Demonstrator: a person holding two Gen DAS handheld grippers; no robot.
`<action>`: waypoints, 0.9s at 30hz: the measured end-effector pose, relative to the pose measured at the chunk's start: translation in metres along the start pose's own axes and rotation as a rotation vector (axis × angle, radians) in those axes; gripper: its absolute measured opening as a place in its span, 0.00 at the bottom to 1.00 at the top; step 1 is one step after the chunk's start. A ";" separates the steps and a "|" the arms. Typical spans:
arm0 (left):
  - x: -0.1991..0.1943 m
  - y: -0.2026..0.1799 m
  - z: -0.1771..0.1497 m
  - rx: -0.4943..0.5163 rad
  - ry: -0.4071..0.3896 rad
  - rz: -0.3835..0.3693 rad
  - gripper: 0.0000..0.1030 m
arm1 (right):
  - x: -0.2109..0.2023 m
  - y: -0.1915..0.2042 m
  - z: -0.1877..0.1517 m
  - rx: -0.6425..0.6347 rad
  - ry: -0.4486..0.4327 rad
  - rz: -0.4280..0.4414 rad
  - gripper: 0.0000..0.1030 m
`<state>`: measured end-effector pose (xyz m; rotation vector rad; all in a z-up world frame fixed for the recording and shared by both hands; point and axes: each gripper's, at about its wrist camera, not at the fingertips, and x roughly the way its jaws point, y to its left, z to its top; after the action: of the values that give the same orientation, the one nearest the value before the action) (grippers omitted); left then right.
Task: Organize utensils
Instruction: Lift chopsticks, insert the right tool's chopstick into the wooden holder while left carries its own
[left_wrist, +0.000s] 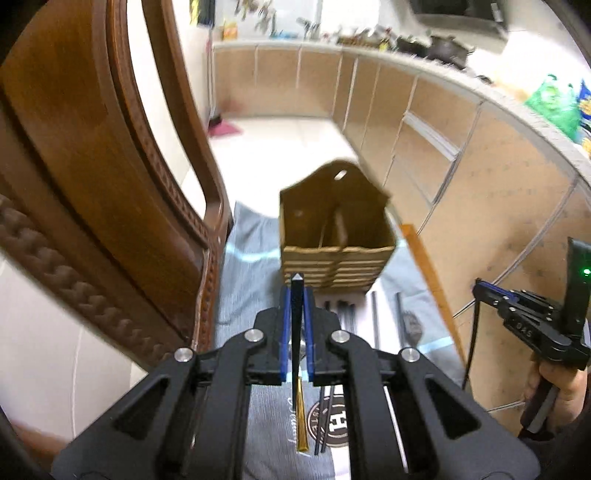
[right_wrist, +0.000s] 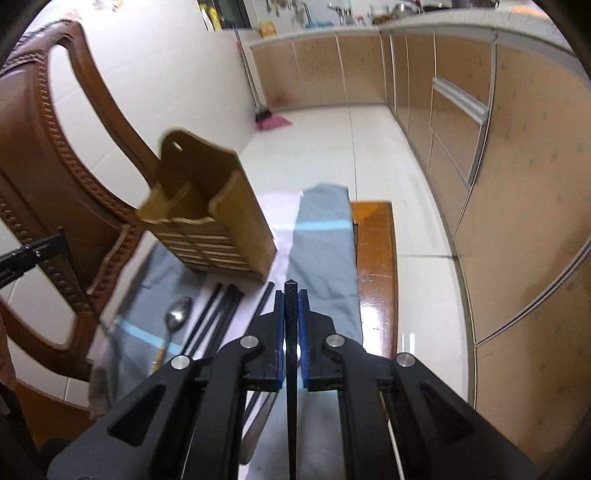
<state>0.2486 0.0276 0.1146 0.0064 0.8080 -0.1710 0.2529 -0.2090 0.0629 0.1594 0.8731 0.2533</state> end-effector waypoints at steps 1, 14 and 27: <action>-0.006 -0.003 -0.005 0.007 -0.017 -0.003 0.06 | -0.007 0.001 -0.001 -0.002 -0.014 0.003 0.07; -0.073 -0.013 -0.014 0.039 -0.116 -0.086 0.06 | -0.115 0.034 -0.021 -0.023 -0.201 0.030 0.07; -0.100 0.008 -0.011 0.018 -0.205 -0.097 0.06 | -0.153 0.094 0.021 -0.120 -0.311 -0.007 0.07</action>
<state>0.1736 0.0512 0.1784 -0.0332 0.6024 -0.2658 0.1608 -0.1634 0.2116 0.0811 0.5484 0.2649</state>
